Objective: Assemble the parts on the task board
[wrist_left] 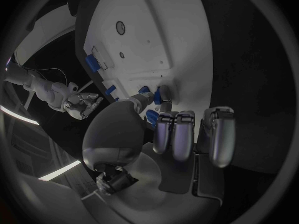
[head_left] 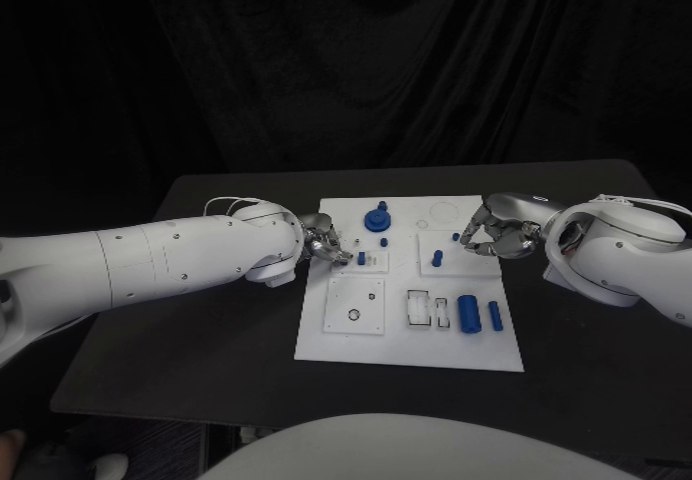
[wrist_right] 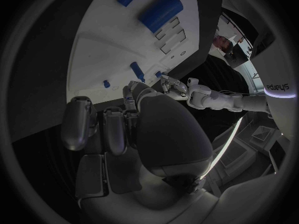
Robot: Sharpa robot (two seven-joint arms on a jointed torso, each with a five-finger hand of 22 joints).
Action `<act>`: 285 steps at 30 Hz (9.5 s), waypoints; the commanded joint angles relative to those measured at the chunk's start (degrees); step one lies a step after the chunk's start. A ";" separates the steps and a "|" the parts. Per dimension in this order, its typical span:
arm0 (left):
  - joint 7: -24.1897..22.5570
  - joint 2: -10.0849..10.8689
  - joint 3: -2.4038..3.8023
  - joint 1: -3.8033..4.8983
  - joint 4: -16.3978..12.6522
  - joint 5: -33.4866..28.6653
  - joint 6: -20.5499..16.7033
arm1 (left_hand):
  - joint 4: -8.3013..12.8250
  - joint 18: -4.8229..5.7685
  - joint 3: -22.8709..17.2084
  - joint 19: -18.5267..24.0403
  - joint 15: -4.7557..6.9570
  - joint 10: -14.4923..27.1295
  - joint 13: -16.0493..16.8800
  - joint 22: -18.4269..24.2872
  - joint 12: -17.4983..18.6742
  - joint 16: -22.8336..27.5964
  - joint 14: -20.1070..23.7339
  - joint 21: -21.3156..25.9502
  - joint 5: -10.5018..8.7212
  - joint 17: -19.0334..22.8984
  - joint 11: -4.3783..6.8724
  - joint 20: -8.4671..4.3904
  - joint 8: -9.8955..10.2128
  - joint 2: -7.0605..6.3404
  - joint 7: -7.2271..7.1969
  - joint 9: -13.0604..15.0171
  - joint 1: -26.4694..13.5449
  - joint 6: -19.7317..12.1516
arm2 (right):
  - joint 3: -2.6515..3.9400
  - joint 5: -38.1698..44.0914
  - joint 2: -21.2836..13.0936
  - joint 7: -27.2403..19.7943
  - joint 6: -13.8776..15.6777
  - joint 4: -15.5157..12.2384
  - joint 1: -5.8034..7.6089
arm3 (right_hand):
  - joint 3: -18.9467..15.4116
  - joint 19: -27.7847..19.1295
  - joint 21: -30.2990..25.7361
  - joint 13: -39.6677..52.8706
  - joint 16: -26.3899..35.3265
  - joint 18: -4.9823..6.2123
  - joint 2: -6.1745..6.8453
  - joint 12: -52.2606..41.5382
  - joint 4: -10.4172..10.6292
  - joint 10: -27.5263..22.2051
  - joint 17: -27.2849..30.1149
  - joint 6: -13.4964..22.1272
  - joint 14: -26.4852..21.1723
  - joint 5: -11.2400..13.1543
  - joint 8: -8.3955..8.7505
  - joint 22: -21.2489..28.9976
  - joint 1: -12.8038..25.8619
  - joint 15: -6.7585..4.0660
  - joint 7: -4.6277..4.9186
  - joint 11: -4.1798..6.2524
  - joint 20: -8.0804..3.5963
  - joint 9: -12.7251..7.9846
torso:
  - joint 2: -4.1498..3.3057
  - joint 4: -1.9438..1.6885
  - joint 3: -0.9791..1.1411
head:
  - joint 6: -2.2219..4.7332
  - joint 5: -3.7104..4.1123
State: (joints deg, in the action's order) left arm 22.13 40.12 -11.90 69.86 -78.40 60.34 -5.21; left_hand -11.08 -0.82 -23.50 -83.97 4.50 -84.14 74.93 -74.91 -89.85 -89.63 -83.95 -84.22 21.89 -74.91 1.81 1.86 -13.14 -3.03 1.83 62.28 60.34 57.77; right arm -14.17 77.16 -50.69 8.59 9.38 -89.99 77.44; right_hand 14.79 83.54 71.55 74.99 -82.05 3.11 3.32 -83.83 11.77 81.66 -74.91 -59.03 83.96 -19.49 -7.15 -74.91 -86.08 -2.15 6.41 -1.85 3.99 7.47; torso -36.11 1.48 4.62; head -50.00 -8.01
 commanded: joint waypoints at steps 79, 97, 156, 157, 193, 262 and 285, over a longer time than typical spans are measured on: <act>-15.02 0.85 -0.18 -0.88 1.88 -0.30 -7.66 | -5.28 -0.87 19.42 -2.97 0.00 -5.86 15.07 -12.88 -0.15 -0.37 -6.05 0.67 -3.22 -15.09 -0.11 -0.11 0.11 8.41 0.48 13.30 -4.10 -1.94 | 0.03 0.09 -0.10 1.28 -1.17 -0.17 -0.32 | 0.47 -0.56 -0.84 4.68 0.52 1.07 -0.99 0.47 0.32 -0.39 -5.27 -0.19 3.09 -0.68 0.21 -9.50 0.28 -0.08 0.05 0.07 -0.07 0.04 | -0.02 0.03 -0.04 | 0.00 -0.46; -40.21 2.54 -0.18 -0.89 1.87 11.86 -33.78 | -5.30 -2.69 16.94 3.70 -3.03 -1.65 13.27 -10.39 4.43 -0.37 -6.05 7.96 -0.44 -15.09 -3.10 2.75 0.53 2.46 3.81 14.19 12.49 -14.01 | 0.04 0.07 -1.96 -0.52 2.49 -1.22 -0.29 | 0.32 -0.40 -0.45 4.92 0.31 0.98 -0.78 0.31 0.44 -0.17 -5.50 -0.51 3.19 -0.97 0.06 -9.62 0.61 -0.12 -0.04 0.12 -0.09 0.12 | -0.22 -0.04 -0.03 | 0.00 -0.20; -35.32 -10.67 -0.15 -0.99 15.29 26.35 -12.98 | 7.53 -2.94 1.43 4.87 -5.16 46.79 -40.37 -10.10 65.78 7.38 4.22 7.85 -14.41 0.44 -6.88 4.82 8.92 -1.32 1.37 -29.11 23.79 -11.78 | 0.04 -0.21 -2.01 -0.59 2.21 -1.10 -0.29 | 0.19 -0.38 -0.51 4.72 0.34 1.00 -0.41 0.42 0.37 -0.30 -5.46 -1.04 3.21 -1.19 -0.19 -9.61 0.75 -0.27 -0.29 0.35 -0.18 0.27 | -0.88 0.70 0.39 | 0.00 0.91; -35.31 -10.80 -0.15 -0.99 15.49 26.36 -12.93 | 7.56 -2.93 1.45 4.83 -5.08 46.66 -40.52 -10.12 65.71 7.34 4.20 7.85 -14.37 0.46 -6.75 4.77 8.84 -1.18 1.59 -29.31 23.73 -11.05 | 0.04 -0.21 -1.97 -0.58 2.17 -1.07 -0.29 | 0.19 -0.38 -0.51 4.72 0.34 1.00 -0.41 0.42 0.37 -0.30 -5.46 -1.04 3.21 -1.19 -0.19 -9.61 0.75 -0.27 -0.29 0.35 -0.18 0.27 | -0.88 0.70 0.39 | 0.00 0.93; -37.23 -13.09 -0.15 -2.32 19.69 26.37 -14.89 | 9.69 -2.27 1.56 2.29 -3.08 38.63 -39.88 -11.06 61.06 6.12 2.39 5.35 -14.03 -0.52 -4.30 3.33 8.68 1.48 2.60 -31.34 24.95 -4.77 | 0.04 -0.21 -1.26 -0.43 1.40 -0.35 -0.31 | 0.26 -0.48 -0.82 4.61 0.48 1.06 -0.45 0.51 0.32 -0.38 -5.32 -1.07 3.17 -1.18 -0.19 -9.53 0.72 -0.33 -0.33 0.40 -0.23 0.29 | -0.84 0.72 0.38 | 0.00 1.69; -35.78 -5.52 -0.19 -2.22 15.01 26.37 -14.80 | 11.15 -2.36 0.51 2.01 -2.80 33.36 -46.88 -10.87 68.07 7.03 2.02 6.15 -14.77 1.23 -4.39 2.59 9.58 1.09 2.82 -32.92 24.49 -2.46 | 0.03 -0.22 -1.82 0.12 0.06 0.01 -0.44 | 0.40 -0.54 -1.04 4.48 0.67 1.10 -0.38 0.61 -0.01 -0.49 -5.11 -1.13 3.10 -0.99 -0.21 -9.47 0.42 -0.39 -0.36 0.44 -0.31 0.33 | -0.59 0.28 0.48 | 0.00 1.69; -36.48 -5.12 -0.18 -2.33 13.83 26.37 -15.17 | 11.26 -2.63 0.33 2.82 -2.85 33.32 -47.33 -10.50 68.64 8.04 3.21 7.32 -14.90 3.13 -4.39 2.67 9.65 0.86 2.38 -33.52 24.29 -3.56 | 0.03 -0.23 -1.69 0.10 0.05 0.04 -0.56 | 0.47 -0.58 -1.15 4.42 0.74 1.12 -0.41 0.65 -0.10 -0.54 -5.03 -1.12 3.08 -0.99 -0.20 -9.45 0.33 -0.39 -0.36 0.44 -0.32 0.34 | -0.57 0.30 0.47 | 0.00 1.87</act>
State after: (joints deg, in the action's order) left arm -13.52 35.04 -12.12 67.63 -64.30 86.79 -20.60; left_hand 0.17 -3.50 -22.88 -81.49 1.76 -50.50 27.65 -74.91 -21.45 -81.98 -81.16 -77.10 7.24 -71.89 -2.57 4.52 -3.76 -1.99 4.29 28.81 84.93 54.66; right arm -14.17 76.82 -52.37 7.94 9.79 -89.93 77.02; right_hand 15.10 83.33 70.55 75.00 -81.62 3.12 2.86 -83.42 11.77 81.47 -74.91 -59.86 83.96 -20.37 -7.15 -74.91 -85.63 -2.14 6.00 -1.64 3.79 7.75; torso -36.69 1.77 5.09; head -50.00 -6.18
